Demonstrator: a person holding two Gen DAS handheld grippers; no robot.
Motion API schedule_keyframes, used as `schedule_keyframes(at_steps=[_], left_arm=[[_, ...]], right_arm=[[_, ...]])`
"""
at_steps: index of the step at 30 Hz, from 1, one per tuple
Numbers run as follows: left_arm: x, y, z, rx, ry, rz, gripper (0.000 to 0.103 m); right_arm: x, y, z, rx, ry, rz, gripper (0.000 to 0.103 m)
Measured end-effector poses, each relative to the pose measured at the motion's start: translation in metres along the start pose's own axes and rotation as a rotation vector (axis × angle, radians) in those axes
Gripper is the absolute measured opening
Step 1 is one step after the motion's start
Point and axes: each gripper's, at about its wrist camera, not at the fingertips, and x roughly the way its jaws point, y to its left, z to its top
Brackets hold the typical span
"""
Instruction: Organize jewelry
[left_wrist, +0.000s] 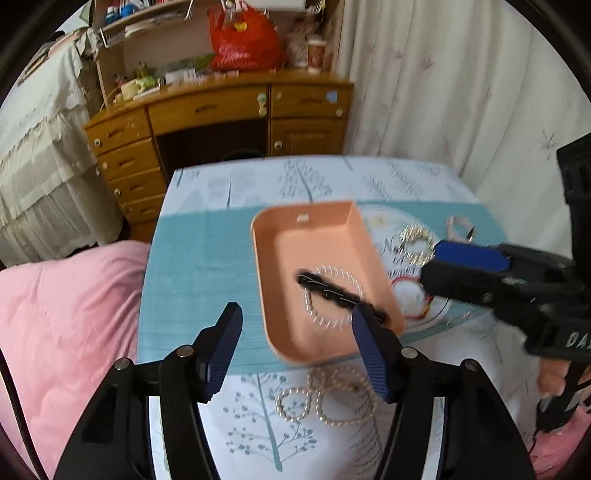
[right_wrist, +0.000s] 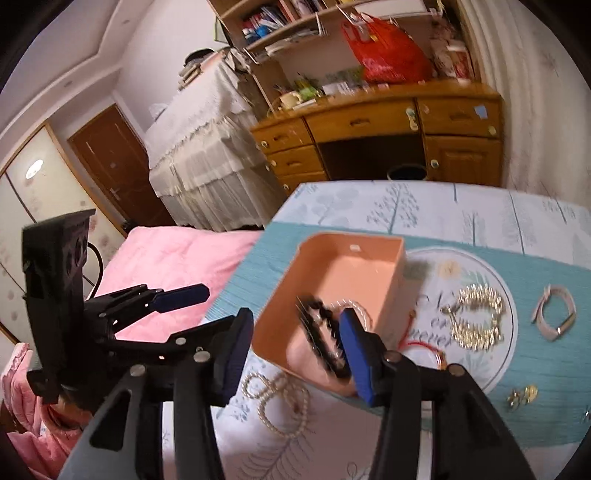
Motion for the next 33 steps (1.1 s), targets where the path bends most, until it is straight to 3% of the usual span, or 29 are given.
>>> schedule_keyframes(at_steps=[3,8,10,18,23,26,33], left_arm=[[0.001,0.003,0.002,-0.034,0.038,0.030,0.082],[-0.010,0.003,0.002,-0.031,-0.002,0.080,0.085],[-0.013,0.001,-0.003,-0.027,-0.014,0.121,0.091],[-0.008,-0.008,-0.033,-0.028,0.001,0.199,0.092],[0.010,-0.016,-0.058,-0.052,0.034,0.162,0.092],[0.026,-0.021,-0.073,-0.072,0.073,0.129,0.092],[0.050,-0.025,-0.093,-0.088,0.100,0.163,0.092]], right_arm=[[-0.010,-0.003,-0.001,-0.008,-0.021,-0.041,0.050],[-0.033,-0.013,-0.007,-0.003,-0.077,-0.099,0.063],[-0.044,-0.022,-0.013,0.001,-0.094,-0.145,0.064],[-0.087,-0.078,-0.046,0.068,-0.131,-0.390,0.065],[-0.106,-0.123,-0.067,0.108,-0.117,-0.561,0.066],[-0.113,-0.147,-0.081,0.140,-0.088,-0.631,0.066],[-0.123,-0.196,-0.117,0.219,-0.054,-0.728,0.066]])
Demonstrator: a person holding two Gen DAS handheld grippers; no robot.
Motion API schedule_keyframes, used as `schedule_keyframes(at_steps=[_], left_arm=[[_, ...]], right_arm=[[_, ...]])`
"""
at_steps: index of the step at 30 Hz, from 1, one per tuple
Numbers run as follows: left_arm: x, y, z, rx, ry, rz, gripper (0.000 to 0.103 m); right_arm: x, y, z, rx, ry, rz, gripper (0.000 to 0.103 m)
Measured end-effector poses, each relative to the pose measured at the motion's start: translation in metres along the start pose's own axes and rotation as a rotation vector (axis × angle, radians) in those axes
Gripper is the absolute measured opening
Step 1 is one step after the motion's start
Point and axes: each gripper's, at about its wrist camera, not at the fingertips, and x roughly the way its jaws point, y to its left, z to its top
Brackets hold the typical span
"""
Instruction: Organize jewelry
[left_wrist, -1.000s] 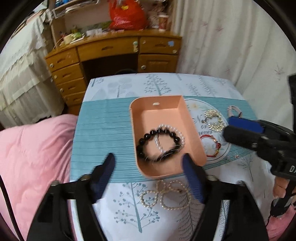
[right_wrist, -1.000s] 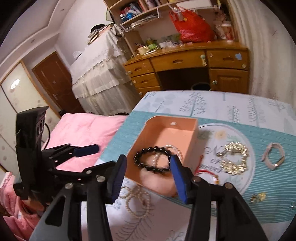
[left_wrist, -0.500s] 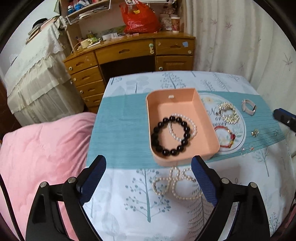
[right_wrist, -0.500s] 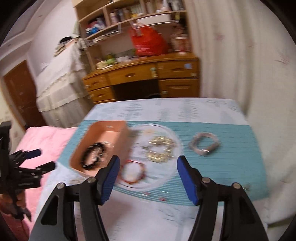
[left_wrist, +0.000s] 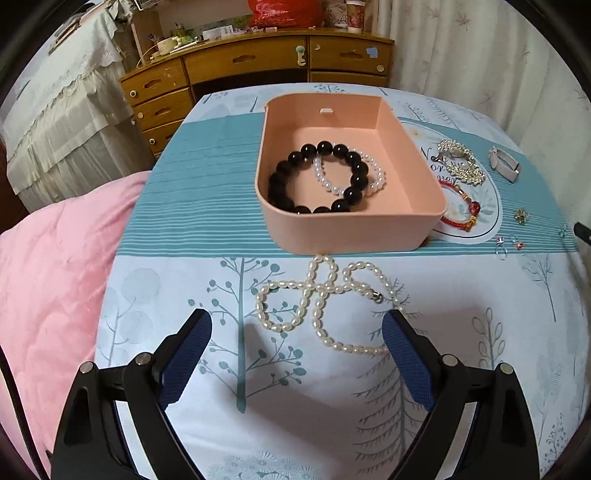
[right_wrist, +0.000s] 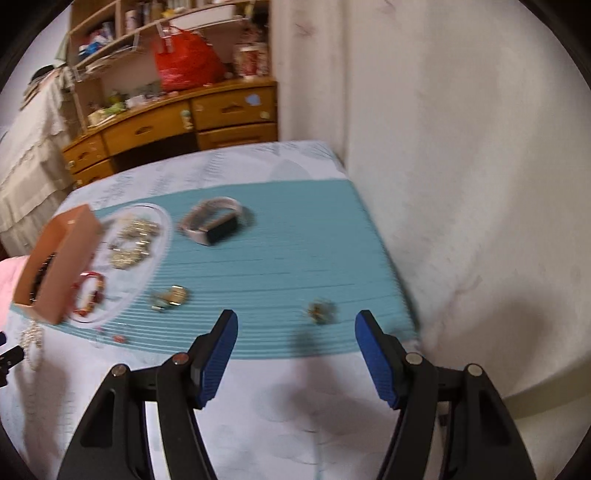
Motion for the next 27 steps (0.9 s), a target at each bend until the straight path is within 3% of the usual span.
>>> schedule_keyframes(at_steps=[9,11,24,26,27], left_arm=[[0.016,0.007,-0.004,-0.031,-0.024,-0.023,0.092],[0.020,0.009,-0.005,-0.032,-0.026,-0.019,0.092],[0.023,0.015,-0.005,-0.026,-0.126,-0.042,0.092],[0.023,0.015,-0.005,-0.025,-0.128,-0.045,0.088],[0.021,0.014,-0.005,-0.021,-0.138,-0.047,0.071]], right_arm=[[0.034,-0.014,-0.014,0.011,0.042,-0.025,0.065],[0.038,-0.012,-0.013,0.006,0.028,-0.021,0.057],[0.049,0.002,0.000,-0.033,0.007,0.019,0.027],[0.050,0.005,0.001,-0.048,0.005,0.031,0.020],[0.050,0.007,0.001,-0.055,0.005,0.030,0.020]])
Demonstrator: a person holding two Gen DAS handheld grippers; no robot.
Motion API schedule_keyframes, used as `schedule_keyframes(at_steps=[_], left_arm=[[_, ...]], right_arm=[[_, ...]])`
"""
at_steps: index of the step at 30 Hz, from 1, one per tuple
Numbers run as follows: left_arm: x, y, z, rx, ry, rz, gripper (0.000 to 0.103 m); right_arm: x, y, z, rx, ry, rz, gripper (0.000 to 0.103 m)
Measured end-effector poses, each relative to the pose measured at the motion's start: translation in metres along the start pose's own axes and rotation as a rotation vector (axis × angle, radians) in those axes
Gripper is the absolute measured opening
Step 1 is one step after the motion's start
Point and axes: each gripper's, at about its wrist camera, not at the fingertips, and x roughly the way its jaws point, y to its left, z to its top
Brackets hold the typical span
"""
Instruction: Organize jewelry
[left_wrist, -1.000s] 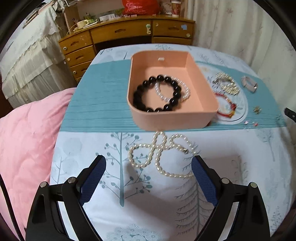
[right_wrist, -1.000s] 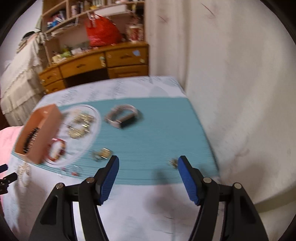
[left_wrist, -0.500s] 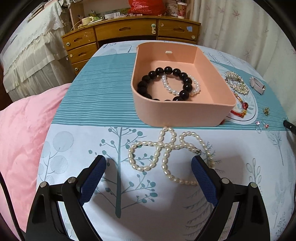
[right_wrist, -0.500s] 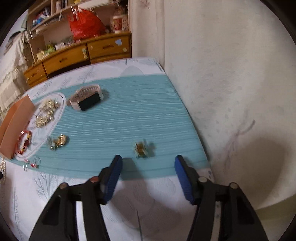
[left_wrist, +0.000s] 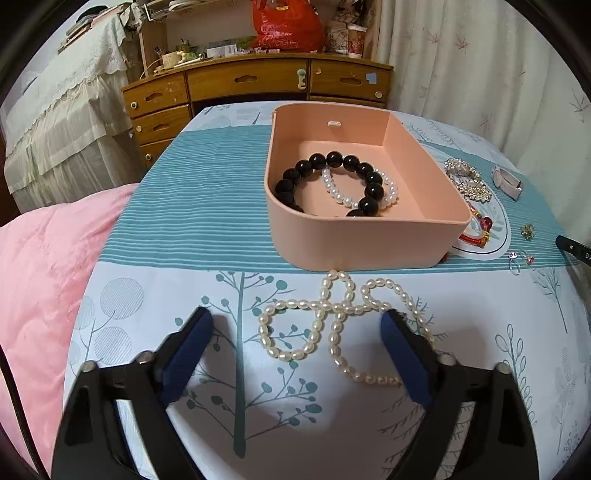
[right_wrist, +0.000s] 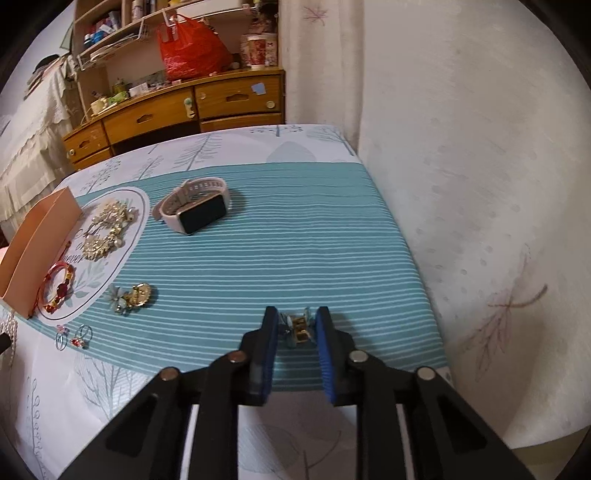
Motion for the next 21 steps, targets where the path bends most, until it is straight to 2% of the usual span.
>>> schedule_keyframes(at_steps=[1,6,9,13,21], left_arm=[[-0.003,-0.001,0.000,0.006,-0.017,-0.006,0.049],[-0.005,-0.006,0.000,0.015,-0.028,-0.040,0.014],[-0.006,-0.004,0.001,-0.013,-0.007,-0.078,0.012],[-0.004,0.007,0.003,-0.115,0.041,-0.190,0.006],[-0.008,0.010,0.005,-0.141,0.094,-0.219,0.003]], right_arm=[[0.000,0.002,0.001,-0.007,0.000,0.001,0.020],[0.001,0.017,0.002,-0.039,0.006,0.050,0.020],[-0.001,0.027,0.002,-0.046,0.024,0.112,0.020],[-0.003,0.039,0.003,-0.020,0.068,0.226,0.020],[-0.019,0.068,0.008,-0.019,0.083,0.352,0.020]])
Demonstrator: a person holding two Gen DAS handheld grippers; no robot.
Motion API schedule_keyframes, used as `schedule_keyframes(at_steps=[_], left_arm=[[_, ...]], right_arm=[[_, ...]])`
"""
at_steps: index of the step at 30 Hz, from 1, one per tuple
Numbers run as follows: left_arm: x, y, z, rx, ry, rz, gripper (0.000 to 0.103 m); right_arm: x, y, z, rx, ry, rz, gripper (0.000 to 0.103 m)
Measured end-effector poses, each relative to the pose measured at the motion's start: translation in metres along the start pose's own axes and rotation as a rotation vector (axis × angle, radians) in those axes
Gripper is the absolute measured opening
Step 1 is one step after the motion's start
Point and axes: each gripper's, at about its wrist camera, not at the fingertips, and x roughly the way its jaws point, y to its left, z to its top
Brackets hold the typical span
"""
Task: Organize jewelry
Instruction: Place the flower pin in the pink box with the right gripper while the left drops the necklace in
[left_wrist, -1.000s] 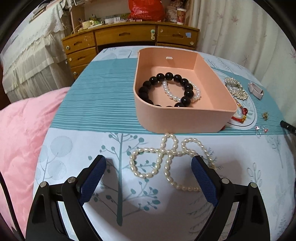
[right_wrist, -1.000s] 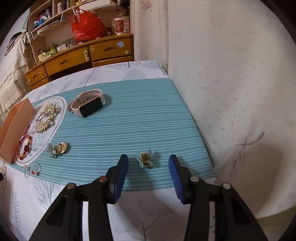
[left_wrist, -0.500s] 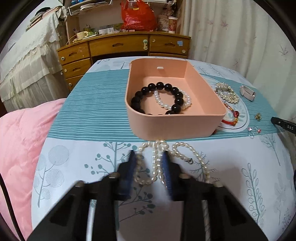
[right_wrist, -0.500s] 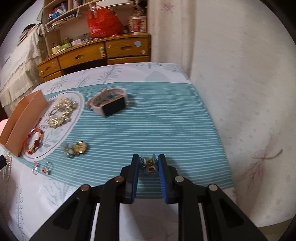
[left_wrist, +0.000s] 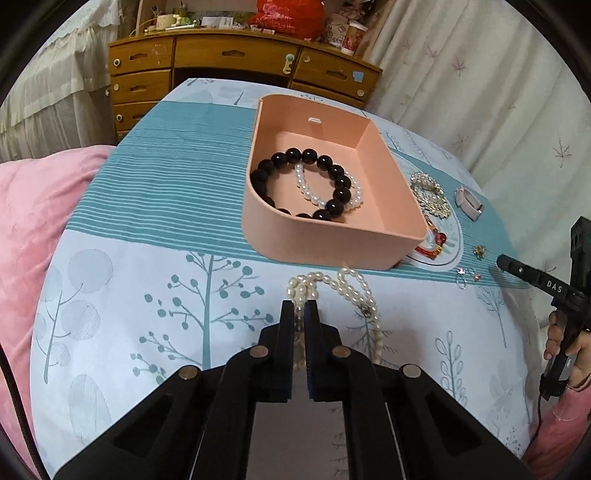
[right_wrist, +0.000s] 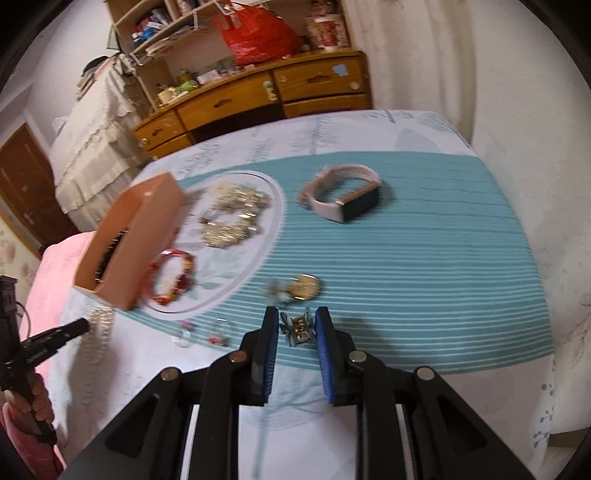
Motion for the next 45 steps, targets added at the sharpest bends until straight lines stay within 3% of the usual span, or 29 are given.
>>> schedule_keyframes(at_steps=[7,10,17,29,38,41,45], left_arm=[[-0.030,0.001,0.003,-0.022,-0.026,-0.049,0.003],[-0.042,-0.001,0.005,-0.008,-0.046,-0.027,0.003],[-0.068,-0.002,0.010,0.013,-0.064,-0.054,0.003],[-0.139,-0.030,0.065,0.154,-0.177,-0.133,0.003],[-0.189,-0.058,0.113,0.272,-0.333,-0.148,0.003],[-0.197,-0.063,0.127,0.291,-0.381,-0.139,0.003],[-0.187,-0.063,0.138,0.287,-0.378,-0.145,0.003]], right_arm=[[-0.023,0.035,0.014,-0.052,-0.059,0.089,0.020],[-0.033,0.049,0.017,-0.078,-0.086,0.118,0.020],[-0.053,0.077,0.023,-0.129,-0.132,0.182,0.020],[-0.062,0.135,0.053,-0.226,-0.195,0.259,0.020],[-0.046,0.178,0.077,-0.290,-0.198,0.303,0.020],[-0.036,0.186,0.081,-0.301,-0.189,0.310,0.020],[-0.019,0.192,0.080,-0.298,-0.158,0.313,0.020]])
